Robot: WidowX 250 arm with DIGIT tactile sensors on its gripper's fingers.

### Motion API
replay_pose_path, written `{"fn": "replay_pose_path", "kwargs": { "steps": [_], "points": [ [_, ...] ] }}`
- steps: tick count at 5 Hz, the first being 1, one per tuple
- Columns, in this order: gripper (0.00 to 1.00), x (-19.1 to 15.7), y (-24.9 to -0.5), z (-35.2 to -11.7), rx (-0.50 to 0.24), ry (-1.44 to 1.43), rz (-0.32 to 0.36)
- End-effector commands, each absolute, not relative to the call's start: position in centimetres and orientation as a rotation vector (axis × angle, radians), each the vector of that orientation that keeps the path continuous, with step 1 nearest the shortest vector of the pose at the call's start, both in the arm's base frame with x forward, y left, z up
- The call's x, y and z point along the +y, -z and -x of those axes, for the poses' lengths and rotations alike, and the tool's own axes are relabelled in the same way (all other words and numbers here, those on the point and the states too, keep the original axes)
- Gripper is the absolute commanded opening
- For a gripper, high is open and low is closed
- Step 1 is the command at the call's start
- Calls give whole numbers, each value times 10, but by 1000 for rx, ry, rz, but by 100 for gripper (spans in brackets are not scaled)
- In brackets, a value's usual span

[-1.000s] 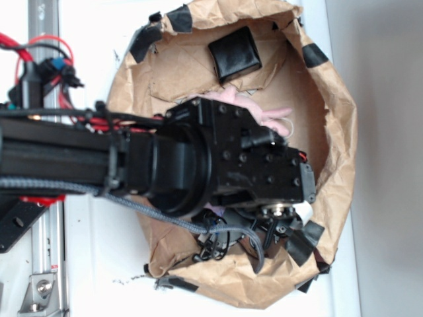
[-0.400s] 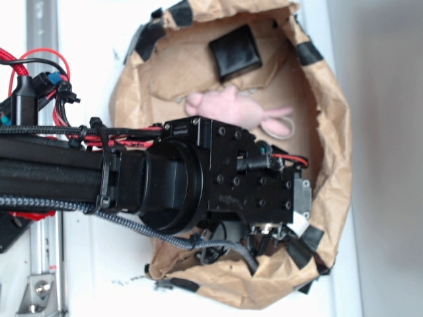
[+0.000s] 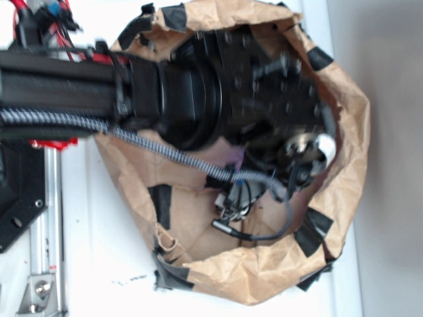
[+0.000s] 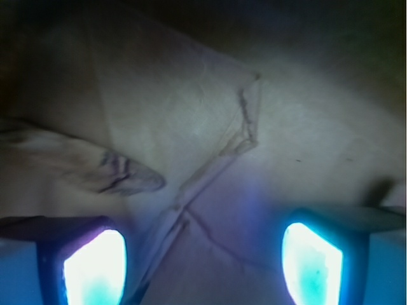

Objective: Grab the wood chip.

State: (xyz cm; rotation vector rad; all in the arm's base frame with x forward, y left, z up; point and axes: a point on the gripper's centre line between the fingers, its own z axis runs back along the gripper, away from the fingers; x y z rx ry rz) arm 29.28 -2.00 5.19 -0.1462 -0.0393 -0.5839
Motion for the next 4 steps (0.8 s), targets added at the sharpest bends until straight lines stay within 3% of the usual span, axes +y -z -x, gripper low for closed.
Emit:
{"fn": "replay_pose_path", "kwargs": {
  "steps": [1, 2, 4],
  "points": [
    [100, -49, -76, -287, -127, 796, 70],
    [100, -77, -78, -276, -202, 1035, 79],
    [100, -80, -60, -278, -229, 1169, 141]
  ]
}}
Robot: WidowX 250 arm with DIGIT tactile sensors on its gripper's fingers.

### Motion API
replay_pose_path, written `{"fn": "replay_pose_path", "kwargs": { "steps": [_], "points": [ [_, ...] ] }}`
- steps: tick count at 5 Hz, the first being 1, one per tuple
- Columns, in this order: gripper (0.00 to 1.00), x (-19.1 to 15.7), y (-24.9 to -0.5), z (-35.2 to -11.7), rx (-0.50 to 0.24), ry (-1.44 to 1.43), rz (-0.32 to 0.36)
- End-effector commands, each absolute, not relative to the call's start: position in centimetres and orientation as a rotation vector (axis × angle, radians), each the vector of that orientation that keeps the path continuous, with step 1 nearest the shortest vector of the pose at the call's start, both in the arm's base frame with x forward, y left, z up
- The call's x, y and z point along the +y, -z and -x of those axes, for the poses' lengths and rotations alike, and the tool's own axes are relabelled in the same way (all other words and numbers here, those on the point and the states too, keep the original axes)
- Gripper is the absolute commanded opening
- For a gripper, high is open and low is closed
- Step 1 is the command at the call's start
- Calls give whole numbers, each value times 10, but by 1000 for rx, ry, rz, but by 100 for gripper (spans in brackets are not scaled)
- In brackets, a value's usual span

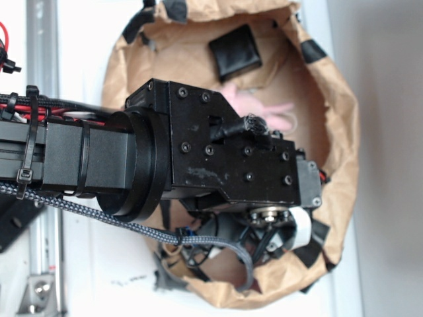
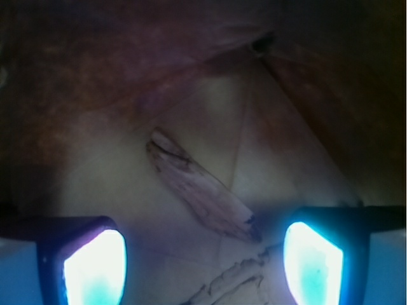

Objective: Grab the wood chip.

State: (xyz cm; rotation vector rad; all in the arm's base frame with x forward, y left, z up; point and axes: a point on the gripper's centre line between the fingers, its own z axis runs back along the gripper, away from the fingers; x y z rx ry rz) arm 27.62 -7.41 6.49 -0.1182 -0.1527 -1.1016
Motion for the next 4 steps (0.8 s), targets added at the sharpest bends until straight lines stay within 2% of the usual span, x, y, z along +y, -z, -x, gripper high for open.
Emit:
{"fn": "replay_pose_path", "kwargs": {
  "steps": [1, 2, 3, 4],
  "points": [
    [100, -81, -44, -285, -221, 1176, 128],
    [100, -84, -25, -284, -198, 1191, 104],
    [39, -82, -22, -282, -206, 1146, 57],
    [0, -77, -23, -282, -222, 1088, 57]
  ]
}}
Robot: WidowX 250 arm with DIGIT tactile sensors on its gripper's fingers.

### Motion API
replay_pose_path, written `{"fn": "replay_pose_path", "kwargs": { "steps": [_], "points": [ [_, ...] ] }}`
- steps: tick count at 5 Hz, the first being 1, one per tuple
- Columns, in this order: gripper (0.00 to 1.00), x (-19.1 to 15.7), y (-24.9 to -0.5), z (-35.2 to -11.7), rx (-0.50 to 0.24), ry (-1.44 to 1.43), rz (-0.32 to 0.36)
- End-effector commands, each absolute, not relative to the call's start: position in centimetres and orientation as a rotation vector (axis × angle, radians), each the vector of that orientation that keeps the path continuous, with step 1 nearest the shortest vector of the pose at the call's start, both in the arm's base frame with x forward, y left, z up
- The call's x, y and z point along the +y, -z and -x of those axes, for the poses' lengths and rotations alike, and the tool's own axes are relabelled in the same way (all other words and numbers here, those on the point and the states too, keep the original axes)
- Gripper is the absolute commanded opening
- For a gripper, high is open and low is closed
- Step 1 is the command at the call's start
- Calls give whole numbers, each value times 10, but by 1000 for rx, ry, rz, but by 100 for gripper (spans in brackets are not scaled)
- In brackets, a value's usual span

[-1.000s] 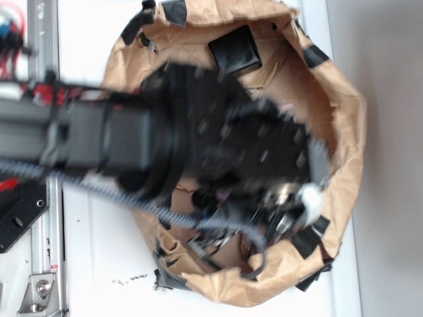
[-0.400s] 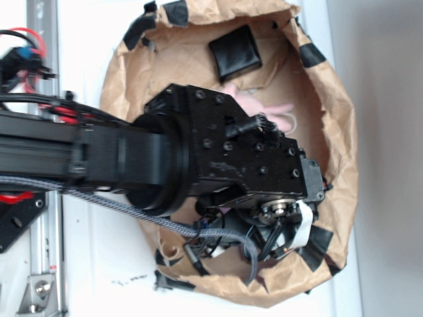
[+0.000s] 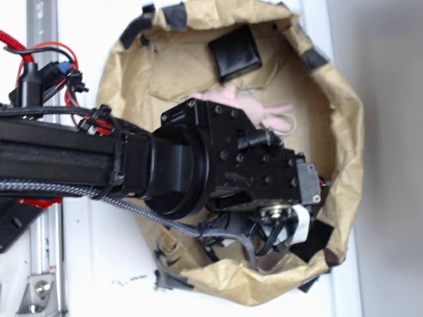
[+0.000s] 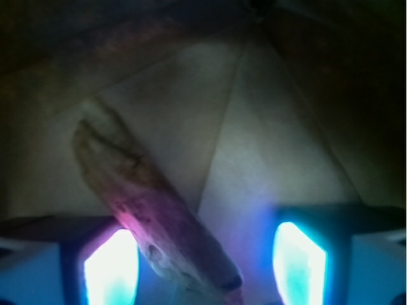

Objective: Grab the wood chip.

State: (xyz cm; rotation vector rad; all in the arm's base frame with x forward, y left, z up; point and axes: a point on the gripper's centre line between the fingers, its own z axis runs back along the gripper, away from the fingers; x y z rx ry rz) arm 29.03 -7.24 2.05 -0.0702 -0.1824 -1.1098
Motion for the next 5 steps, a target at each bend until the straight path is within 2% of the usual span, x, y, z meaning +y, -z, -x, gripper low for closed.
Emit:
{"fn": "replay_pose_path", "kwargs": {
  "steps": [1, 2, 3, 4, 5],
  "points": [
    [0, -70, -22, -285, -206, 1027, 51],
    [0, -59, -26, -289, -178, 928, 50],
    [0, -14, -46, -287, -59, 682, 33],
    [0, 16, -78, -268, -15, 432, 6],
    [0, 25, -110, -247, -20, 197, 43]
  ]
}}
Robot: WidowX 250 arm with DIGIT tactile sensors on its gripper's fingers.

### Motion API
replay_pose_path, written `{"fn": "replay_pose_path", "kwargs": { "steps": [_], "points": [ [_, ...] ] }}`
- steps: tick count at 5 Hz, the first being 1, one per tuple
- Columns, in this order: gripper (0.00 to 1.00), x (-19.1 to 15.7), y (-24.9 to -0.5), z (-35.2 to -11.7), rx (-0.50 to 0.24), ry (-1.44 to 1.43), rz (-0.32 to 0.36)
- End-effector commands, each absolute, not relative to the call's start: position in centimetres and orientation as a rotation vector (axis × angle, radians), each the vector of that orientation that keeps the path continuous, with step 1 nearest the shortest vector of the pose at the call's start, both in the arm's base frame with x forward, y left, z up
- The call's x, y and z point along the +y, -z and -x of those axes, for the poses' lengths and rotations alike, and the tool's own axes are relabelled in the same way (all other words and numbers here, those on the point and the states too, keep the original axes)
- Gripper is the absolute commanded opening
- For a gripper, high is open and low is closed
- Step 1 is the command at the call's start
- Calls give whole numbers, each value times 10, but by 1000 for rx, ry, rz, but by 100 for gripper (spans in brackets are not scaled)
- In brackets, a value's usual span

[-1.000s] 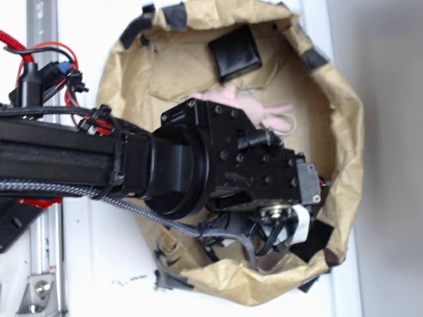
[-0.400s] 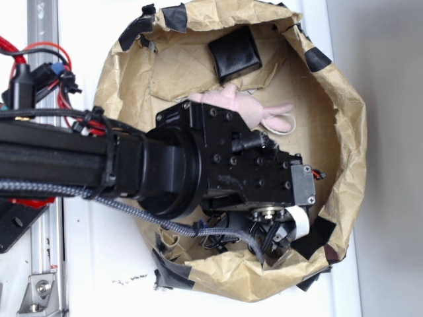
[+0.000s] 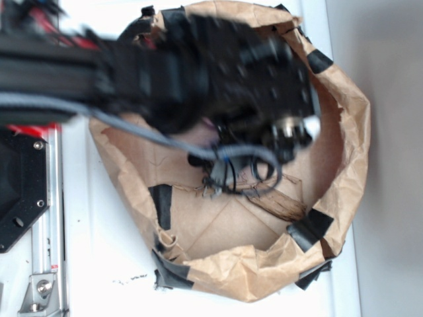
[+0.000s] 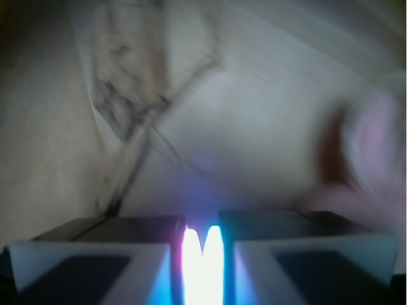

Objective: Grab the wood chip.

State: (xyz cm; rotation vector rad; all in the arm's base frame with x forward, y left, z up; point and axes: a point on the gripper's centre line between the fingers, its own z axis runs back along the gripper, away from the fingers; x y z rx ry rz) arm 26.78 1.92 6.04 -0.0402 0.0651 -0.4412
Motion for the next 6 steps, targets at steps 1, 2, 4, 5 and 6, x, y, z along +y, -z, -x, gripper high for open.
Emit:
{"fn": "replay_pose_path", "kwargs": {
  "steps": [1, 2, 4, 5, 6],
  "points": [
    [0, 15, -124, -240, -66, 270, 139],
    [100, -4, -114, -246, -161, 401, 136],
    [100, -33, -77, -283, -246, 451, 98],
    [100, -40, -58, -291, -231, 486, 95],
    [100, -47, -40, -294, -227, 485, 120]
  ]
}}
